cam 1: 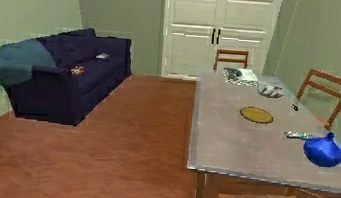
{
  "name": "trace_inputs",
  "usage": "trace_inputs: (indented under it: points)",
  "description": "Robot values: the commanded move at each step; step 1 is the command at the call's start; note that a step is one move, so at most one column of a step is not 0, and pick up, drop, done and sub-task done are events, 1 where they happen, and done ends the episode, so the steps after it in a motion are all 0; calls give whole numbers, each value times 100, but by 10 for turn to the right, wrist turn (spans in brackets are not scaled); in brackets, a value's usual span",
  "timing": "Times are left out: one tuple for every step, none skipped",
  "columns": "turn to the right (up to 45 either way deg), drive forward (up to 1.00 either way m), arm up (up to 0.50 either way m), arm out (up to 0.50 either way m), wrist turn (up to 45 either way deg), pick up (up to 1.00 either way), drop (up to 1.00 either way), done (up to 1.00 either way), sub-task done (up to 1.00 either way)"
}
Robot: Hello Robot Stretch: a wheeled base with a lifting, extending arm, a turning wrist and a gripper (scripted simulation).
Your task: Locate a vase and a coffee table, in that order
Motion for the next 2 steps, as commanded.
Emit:
trace_inputs:
  points:
    - [0,25,0,0,0,0,0,0,0]
    - [450,0,0,0,0,0,0,0,0]
